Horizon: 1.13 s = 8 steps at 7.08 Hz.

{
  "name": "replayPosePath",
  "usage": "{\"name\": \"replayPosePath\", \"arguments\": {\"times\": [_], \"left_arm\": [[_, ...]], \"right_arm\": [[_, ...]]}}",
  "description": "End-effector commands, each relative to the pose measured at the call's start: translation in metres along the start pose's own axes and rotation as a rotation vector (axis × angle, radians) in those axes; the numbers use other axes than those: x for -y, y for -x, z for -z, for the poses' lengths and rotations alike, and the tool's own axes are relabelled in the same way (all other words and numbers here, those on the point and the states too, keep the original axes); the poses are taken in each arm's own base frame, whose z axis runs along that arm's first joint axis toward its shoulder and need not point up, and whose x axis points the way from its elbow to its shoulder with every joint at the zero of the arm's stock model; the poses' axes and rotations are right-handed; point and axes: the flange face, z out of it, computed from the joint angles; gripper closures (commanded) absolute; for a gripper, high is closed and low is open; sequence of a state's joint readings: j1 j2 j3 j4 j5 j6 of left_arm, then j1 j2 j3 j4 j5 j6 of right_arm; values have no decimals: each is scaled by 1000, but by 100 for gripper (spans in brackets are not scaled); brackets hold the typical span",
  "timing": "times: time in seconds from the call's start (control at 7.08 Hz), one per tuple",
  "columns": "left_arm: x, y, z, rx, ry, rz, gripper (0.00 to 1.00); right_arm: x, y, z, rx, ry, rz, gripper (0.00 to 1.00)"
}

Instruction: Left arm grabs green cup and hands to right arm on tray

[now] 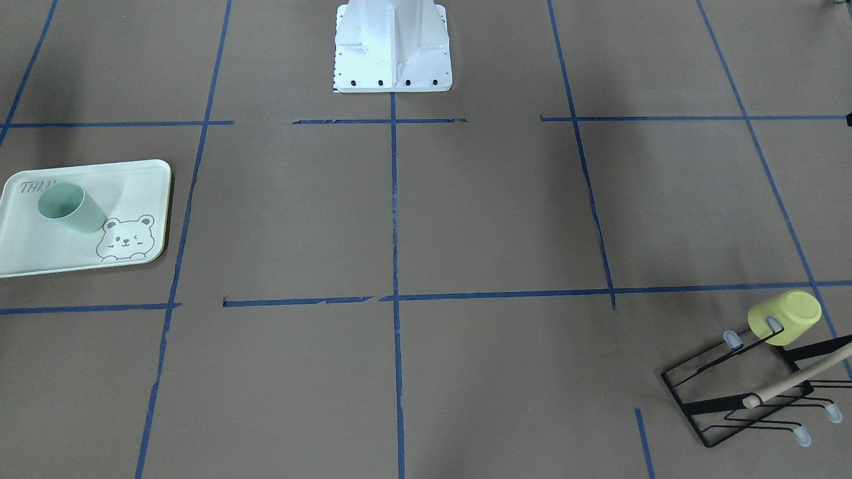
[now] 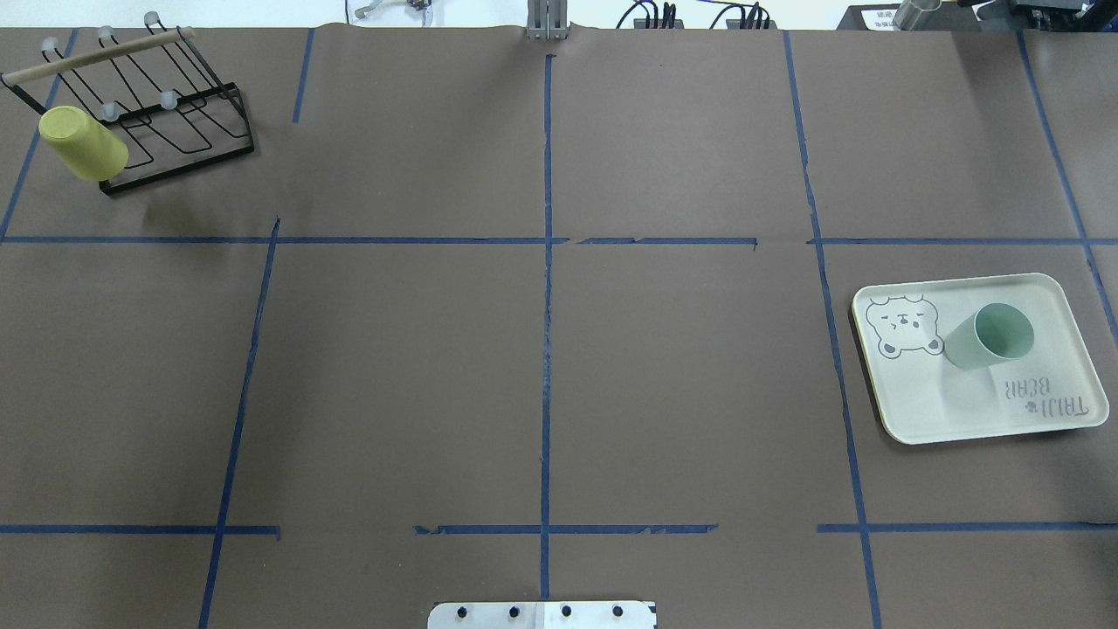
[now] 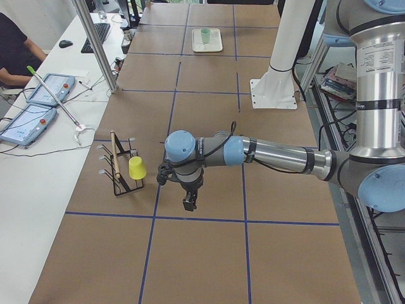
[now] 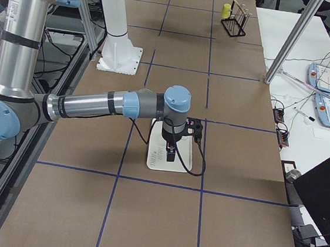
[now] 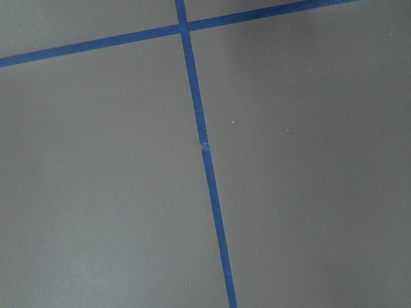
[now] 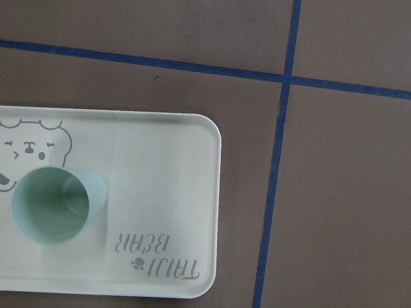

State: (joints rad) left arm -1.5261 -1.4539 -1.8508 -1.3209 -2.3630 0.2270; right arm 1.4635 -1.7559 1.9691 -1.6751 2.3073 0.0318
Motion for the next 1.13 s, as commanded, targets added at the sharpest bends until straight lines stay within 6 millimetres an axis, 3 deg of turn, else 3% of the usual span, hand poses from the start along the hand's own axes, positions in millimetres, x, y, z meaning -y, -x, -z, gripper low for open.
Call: {"name": "replayPosePath", "arguments": {"times": [0.0,0.42,0.99], "left_arm": [[8,-7,9,10,-27,-24,0],[8,-10,14,16,-34,-33,0],[1,0,2,10,-8,-8,0]], "right_arm": [[0,1,1,5,-2,3,0],[-1,2,1,11,-2,2,0],[-1,2,1,11,-3,3,0]]}}
